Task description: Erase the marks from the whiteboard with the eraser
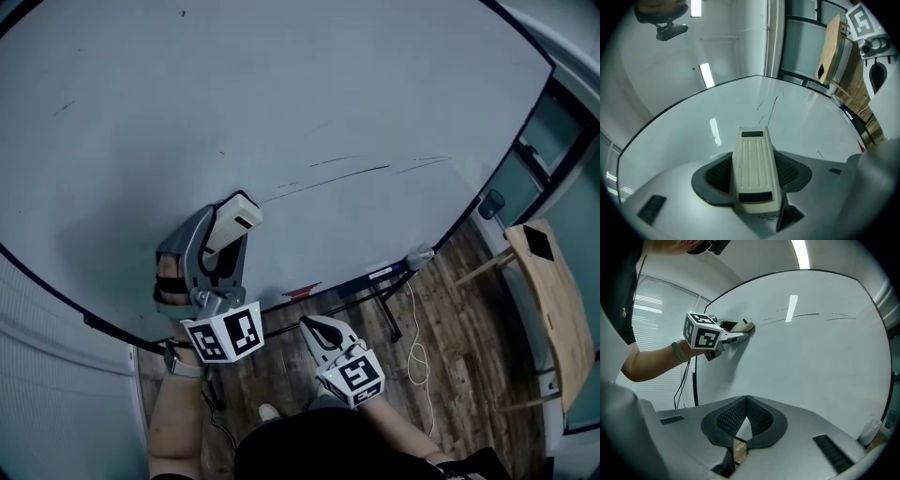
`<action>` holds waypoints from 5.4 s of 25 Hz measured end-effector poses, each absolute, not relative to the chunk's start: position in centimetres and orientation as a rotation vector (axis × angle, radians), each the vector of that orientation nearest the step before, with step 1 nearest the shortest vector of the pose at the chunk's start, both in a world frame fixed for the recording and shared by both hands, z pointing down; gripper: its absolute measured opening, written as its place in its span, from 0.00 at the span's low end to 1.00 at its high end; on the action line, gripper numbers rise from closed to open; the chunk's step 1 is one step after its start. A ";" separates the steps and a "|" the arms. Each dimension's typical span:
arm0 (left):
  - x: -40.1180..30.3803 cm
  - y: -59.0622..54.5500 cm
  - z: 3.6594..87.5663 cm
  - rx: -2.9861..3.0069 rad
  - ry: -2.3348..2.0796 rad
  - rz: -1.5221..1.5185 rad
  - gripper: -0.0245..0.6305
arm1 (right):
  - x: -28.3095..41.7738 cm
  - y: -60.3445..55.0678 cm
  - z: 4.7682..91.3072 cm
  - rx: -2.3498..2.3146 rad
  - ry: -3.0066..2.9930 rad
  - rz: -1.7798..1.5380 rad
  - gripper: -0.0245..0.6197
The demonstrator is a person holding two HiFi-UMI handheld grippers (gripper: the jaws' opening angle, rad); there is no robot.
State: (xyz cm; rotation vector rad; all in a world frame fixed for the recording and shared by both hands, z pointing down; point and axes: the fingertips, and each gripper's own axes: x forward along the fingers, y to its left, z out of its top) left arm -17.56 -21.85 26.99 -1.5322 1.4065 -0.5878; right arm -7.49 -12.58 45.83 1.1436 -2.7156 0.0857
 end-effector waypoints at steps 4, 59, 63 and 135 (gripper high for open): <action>-17.2 -21.8 27.5 -1.527 1.333 -0.626 0.44 | -7.6 -11.3 46.6 1.236 -2.659 0.119 0.08; 17.1 -33.9 24.9 -1.516 1.138 -0.583 0.44 | 24.0 -18.2 46.5 1.633 -2.508 0.147 0.08; 11.1 -31.6 24.1 -1.508 1.178 -0.566 0.44 | 17.8 -18.3 46.0 1.468 -2.605 0.143 0.08; 29.3 -37.4 26.0 -1.561 1.120 -0.721 0.44 | 35.9 -20.1 46.7 1.689 -2.480 0.177 0.08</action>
